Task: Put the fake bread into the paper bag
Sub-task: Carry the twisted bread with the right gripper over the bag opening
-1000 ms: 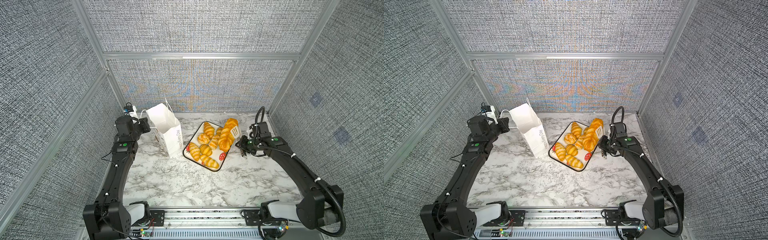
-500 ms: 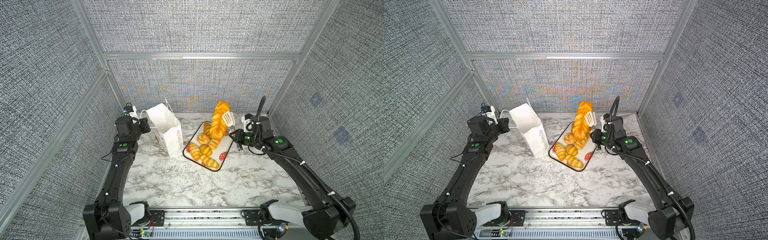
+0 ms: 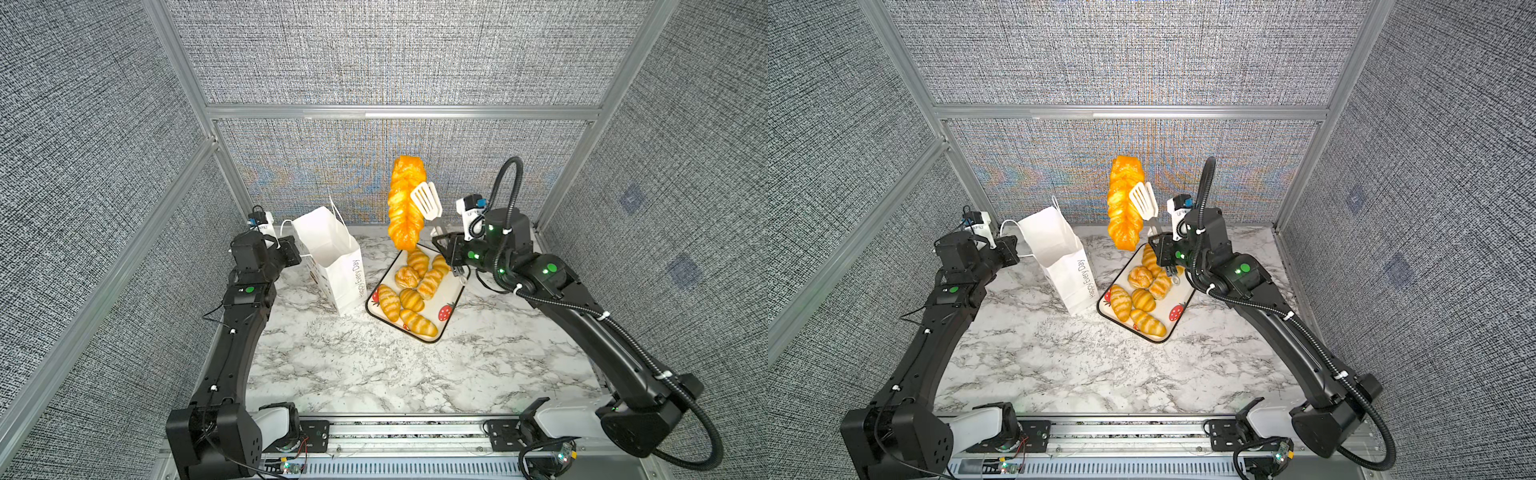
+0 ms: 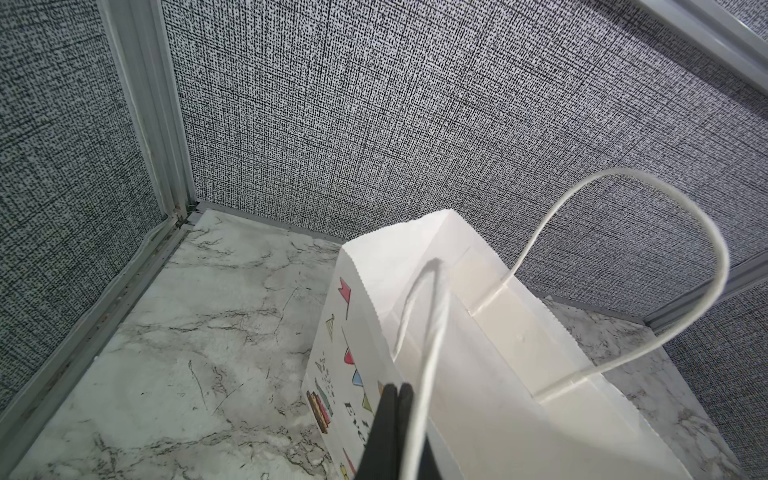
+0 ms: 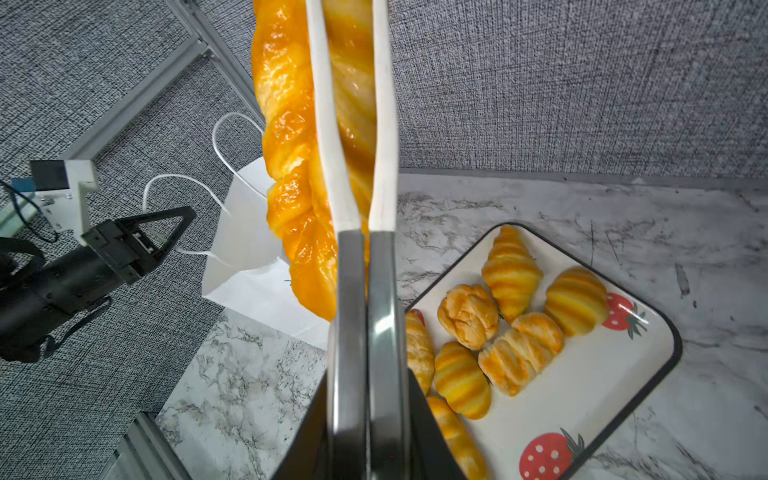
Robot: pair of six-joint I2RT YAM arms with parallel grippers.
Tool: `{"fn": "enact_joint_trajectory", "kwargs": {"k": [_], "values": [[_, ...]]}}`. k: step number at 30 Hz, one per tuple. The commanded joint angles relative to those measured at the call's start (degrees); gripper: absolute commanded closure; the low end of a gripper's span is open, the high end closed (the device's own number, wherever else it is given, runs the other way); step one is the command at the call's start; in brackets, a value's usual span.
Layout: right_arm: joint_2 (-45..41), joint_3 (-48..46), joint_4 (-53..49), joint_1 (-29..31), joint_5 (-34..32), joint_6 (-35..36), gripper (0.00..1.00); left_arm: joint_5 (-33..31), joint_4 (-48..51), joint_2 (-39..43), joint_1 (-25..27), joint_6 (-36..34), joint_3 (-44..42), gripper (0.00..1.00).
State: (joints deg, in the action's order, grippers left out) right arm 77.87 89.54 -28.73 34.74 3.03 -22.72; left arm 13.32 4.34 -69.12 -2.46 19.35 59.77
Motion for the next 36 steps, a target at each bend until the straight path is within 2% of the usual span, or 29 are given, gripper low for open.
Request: {"fn": "enact_joint_trajectory", "kwargs": {"k": [1,17,31,36], "values": [[2.0,4.0,3.3,2.2,-2.0,3.9,0.78,1.0,-2.0,0.3,-0.1,-0.2,0.0,1.00],[18.2,27.4,-1.1,14.5,-6.1,13.5,0.78,9.3,-3.5,-0.5,-0.1,-1.6,0.0,1.00],[31.1,41.4,-6.2,16.0,-4.9,14.1,0.78,8.4,-3.1,0.2,-0.1,-1.8,-0.1,1.00],[34.4,43.8,-7.9,16.0,-5.1,14.6,0.78,6.9,-2.4,0.3,-0.2,-2.0,0.1,1.00]]}}
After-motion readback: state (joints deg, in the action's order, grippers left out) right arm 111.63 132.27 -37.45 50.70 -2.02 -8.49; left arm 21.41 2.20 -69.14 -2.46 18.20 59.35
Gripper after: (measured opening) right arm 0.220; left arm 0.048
